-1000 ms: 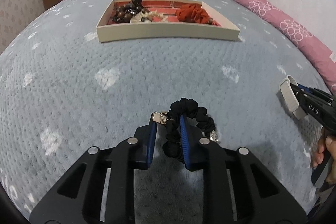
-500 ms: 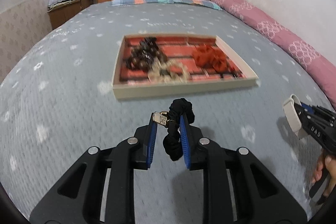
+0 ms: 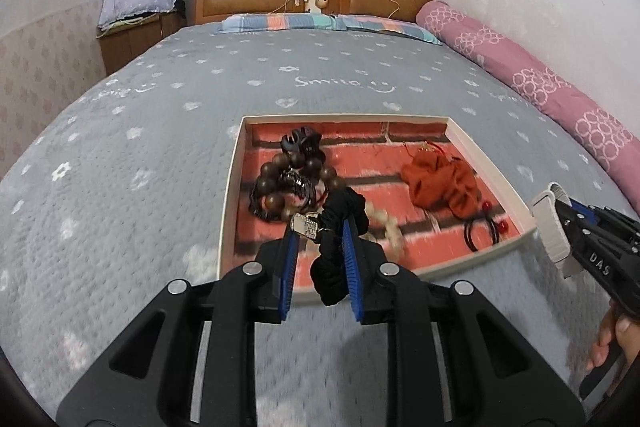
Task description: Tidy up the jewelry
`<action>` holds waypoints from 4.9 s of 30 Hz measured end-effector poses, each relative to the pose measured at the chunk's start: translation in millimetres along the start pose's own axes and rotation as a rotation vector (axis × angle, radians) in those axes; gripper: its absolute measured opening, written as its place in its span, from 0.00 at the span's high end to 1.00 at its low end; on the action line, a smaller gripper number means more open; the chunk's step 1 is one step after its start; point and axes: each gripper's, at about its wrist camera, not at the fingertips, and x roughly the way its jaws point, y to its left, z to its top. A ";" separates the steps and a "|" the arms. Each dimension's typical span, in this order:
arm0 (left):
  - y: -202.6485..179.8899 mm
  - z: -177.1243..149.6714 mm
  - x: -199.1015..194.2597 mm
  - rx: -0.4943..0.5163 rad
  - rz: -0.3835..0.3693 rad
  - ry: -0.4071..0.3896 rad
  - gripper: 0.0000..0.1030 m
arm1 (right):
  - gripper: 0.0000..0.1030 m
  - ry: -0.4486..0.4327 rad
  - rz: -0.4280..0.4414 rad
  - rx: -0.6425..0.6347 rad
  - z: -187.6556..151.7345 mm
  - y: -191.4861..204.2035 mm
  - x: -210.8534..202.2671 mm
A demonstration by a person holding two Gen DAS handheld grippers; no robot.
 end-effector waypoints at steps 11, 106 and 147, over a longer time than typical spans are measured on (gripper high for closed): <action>10.3 -0.1 62.2 0.001 0.023 0.021 0.80 | 0.86 -0.034 -0.002 0.032 11.2 -4.3 46.7; -14.4 -182.2 -204.3 0.085 0.172 -0.329 0.05 | 0.04 -0.282 -0.019 0.016 -174.7 1.1 -204.3; 1.1 -182.0 -203.7 0.026 0.162 -0.327 0.05 | 0.04 -0.312 -0.036 0.011 -176.4 2.8 -215.0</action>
